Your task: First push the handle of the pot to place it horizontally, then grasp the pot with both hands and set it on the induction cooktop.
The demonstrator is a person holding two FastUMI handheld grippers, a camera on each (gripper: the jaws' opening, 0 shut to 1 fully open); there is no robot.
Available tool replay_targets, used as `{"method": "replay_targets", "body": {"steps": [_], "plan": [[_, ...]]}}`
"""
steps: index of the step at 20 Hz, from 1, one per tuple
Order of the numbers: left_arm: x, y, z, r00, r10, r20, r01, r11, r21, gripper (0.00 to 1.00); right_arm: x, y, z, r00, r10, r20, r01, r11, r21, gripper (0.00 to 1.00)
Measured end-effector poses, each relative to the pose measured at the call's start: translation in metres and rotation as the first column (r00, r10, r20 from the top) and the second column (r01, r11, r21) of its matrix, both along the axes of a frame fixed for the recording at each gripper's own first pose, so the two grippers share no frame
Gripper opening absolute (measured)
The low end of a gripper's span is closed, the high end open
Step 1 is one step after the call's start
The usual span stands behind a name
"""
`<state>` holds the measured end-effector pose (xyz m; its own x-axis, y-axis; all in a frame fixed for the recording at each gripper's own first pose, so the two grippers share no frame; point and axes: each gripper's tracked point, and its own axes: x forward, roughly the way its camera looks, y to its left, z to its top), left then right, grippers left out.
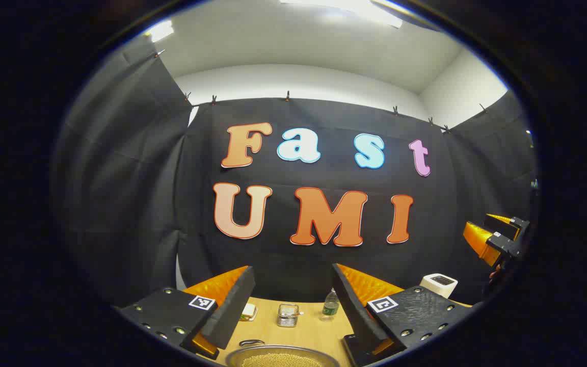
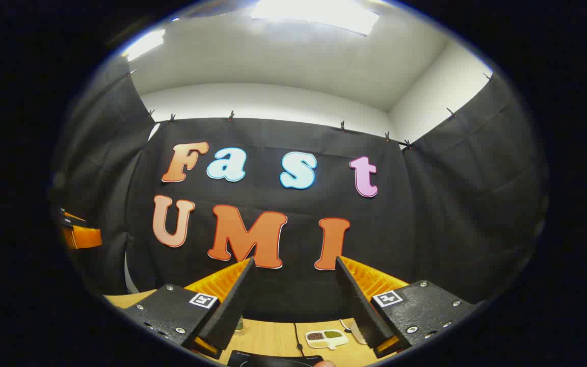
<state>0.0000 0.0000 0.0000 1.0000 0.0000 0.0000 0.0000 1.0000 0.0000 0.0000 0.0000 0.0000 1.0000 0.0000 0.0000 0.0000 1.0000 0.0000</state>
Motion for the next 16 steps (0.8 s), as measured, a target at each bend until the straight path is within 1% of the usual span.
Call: {"method": "replay_targets", "body": {"steps": [1, 2, 3, 4, 5, 7, 8, 11, 14, 16], "plan": [[0.004, -0.005, 0.001, 1.0, -0.001, 0.003, 0.001, 1.0, -0.012, 0.92, -0.001, -0.001, -0.002, 1.0, -0.004, -0.005, 0.004, 1.0, -0.011, 0.96], [0.007, -0.011, 0.0, 1.0, 0.005, 0.004, -0.004, 1.0, -0.021, 0.94, -0.002, -0.004, -0.004, 1.0, -0.001, -0.007, 0.001, 1.0, -0.014, 0.94], [0.009, -0.018, -0.001, 1.0, 0.011, 0.002, -0.011, 0.999, -0.036, 0.94, -0.004, -0.013, -0.003, 1.0, -0.005, -0.005, 0.005, 1.0, -0.008, 0.96], [0.009, -0.029, -0.004, 1.0, 0.016, 0.0, -0.016, 0.998, -0.055, 0.92, -0.005, -0.022, -0.003, 1.0, -0.006, -0.007, 0.006, 1.0, 0.007, 0.94], [0.008, -0.037, -0.008, 1.0, 0.025, -0.006, -0.026, 0.997, -0.074, 0.94, -0.005, -0.029, -0.006, 1.0, -0.004, -0.015, 0.004, 1.0, 0.03, 0.94], [0.008, -0.056, -0.013, 0.999, 0.025, -0.021, -0.027, 0.995, -0.093, 0.92, -0.002, -0.039, -0.014, 0.999, 0.018, -0.036, -0.016, 0.998, 0.063, 0.96], [0.01, -0.067, -0.013, 1.0, 0.017, -0.023, -0.019, 0.996, -0.087, 0.89, 0.0, -0.046, -0.019, 0.999, 0.024, -0.045, -0.021, 0.998, 0.067, 0.96], [0.016, -0.086, -0.005, 1.0, 0.01, 0.002, -0.01, 0.999, -0.04, 0.89, 0.003, -0.063, -0.037, 0.995, 0.034, -0.089, -0.027, 0.997, 0.075, 0.94], [0.019, -0.101, 0.001, 1.0, 0.008, 0.026, -0.008, 1.0, -0.012, 0.89, 0.003, -0.076, -0.04, 0.996, 0.041, -0.081, -0.034, 0.997, 0.076, 0.94], [0.019, -0.112, 0.006, 0.999, -0.01, 0.042, 0.01, 1.0, -0.003, 0.89, 0.004, -0.078, -0.04, 0.996, 0.048, -0.069, -0.043, 0.997, 0.066, 0.94]]}}
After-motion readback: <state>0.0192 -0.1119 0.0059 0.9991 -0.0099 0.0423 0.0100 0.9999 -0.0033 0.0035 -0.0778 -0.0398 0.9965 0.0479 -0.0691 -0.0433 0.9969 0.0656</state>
